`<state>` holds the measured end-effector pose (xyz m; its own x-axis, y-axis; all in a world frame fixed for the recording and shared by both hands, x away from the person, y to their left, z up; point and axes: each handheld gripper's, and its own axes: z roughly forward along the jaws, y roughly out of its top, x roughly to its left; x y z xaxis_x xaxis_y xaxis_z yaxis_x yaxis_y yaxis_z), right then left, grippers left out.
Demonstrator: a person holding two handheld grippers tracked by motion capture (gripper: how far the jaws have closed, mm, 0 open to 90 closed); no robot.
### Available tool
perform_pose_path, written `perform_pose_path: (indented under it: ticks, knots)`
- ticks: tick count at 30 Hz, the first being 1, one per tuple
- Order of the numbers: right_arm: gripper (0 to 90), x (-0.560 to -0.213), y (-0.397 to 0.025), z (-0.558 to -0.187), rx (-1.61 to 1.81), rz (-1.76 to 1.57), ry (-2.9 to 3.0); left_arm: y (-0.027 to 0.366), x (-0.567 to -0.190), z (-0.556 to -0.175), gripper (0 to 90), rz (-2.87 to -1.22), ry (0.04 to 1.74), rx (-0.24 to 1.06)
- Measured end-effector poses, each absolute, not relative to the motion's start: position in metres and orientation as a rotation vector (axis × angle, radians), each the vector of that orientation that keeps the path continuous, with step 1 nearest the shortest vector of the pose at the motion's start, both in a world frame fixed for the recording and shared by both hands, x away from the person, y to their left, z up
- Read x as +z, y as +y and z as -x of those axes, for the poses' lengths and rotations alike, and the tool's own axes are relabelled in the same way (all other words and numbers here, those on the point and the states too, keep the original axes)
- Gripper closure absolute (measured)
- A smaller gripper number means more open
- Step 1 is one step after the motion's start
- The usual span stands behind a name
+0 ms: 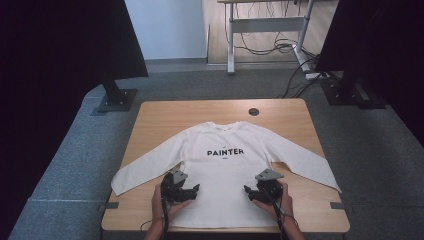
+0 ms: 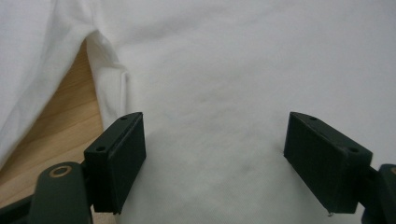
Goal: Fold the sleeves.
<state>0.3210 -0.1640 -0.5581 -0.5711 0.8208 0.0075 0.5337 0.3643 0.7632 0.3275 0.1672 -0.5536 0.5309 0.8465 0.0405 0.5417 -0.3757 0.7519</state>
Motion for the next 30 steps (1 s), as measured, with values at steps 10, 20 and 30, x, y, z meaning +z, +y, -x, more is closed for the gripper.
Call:
perform_pose_path:
  ticks: [10,20,30]
  knots:
    - [30.0,-0.5581,-0.164,-0.3209,1.048,-1.186,2.252,0.1697,-0.5539,-0.3235,20.0,-2.068,1.128,0.541]
    - [29.5,-0.5579,-0.1677,-0.3219,1.059,-1.181,2.265,0.1694,-0.5538,-0.3245,19.9,-2.071,1.125,0.539]
    - [29.2,-0.558,-0.1695,-0.321,1.047,-1.188,2.256,0.1681,-0.5539,-0.3241,19.9,-2.069,1.128,0.541]
